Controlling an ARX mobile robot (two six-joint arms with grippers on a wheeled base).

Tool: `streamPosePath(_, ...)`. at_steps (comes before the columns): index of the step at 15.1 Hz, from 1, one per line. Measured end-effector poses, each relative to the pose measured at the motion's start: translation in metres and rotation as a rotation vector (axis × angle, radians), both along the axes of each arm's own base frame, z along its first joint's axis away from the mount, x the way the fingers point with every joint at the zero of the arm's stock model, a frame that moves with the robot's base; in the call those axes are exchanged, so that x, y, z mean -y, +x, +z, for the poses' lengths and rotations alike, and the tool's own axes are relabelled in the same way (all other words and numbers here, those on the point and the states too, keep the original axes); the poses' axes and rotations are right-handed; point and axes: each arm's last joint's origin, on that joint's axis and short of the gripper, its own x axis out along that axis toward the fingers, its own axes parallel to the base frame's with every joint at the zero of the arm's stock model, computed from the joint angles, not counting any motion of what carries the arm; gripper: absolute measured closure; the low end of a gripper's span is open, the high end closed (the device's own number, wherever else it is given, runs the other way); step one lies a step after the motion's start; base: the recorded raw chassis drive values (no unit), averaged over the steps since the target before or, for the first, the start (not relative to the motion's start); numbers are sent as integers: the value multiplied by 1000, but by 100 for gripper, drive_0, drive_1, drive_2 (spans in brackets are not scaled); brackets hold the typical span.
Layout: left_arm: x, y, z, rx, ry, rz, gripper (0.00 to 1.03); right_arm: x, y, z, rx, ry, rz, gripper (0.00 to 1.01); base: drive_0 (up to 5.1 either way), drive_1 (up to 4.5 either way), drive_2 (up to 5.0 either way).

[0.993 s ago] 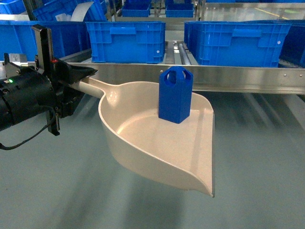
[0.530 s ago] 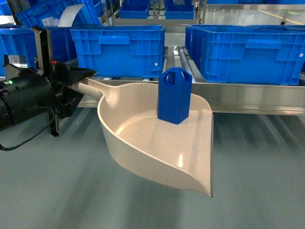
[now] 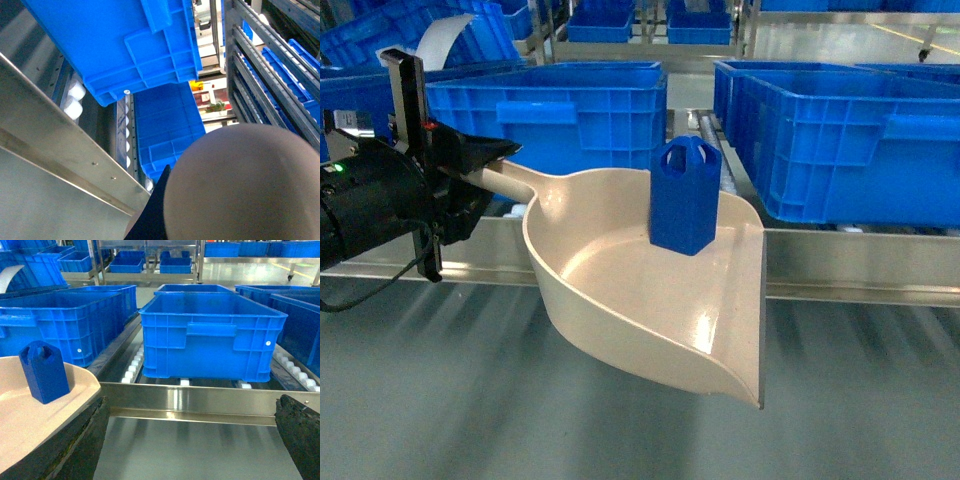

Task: Place part in tray to right shelf

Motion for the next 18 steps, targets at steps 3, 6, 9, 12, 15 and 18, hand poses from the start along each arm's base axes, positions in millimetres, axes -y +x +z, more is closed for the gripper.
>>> streamPosePath(3, 0, 0, 0, 1, 2, -1, 89, 0, 0, -1, -6, -1, -1, 3, 8, 425, -409)
streamPosePath(6, -1, 0, -1, -8, 2, 9, 89, 0, 1, -1, -9, -1, -1, 3, 8, 425, -409)
streamPosePath(9, -1, 1, 0, -1, 1, 5, 89, 0, 0, 0, -5, -1, -1, 3, 8, 425, -409)
streamPosePath(12, -1, 1, 0, 0, 1, 5, 89, 0, 0, 0, -3, 0, -1, 3, 8, 425, -409)
streamPosePath(15, -1, 1, 0, 0, 0, 5, 89, 0, 0, 0, -3, 0, -1, 3, 8, 425, -409)
streamPosePath(18, -1, 1, 0, 0, 1, 5, 89, 0, 0, 0, -3, 0, -1, 3, 8, 425, -409)
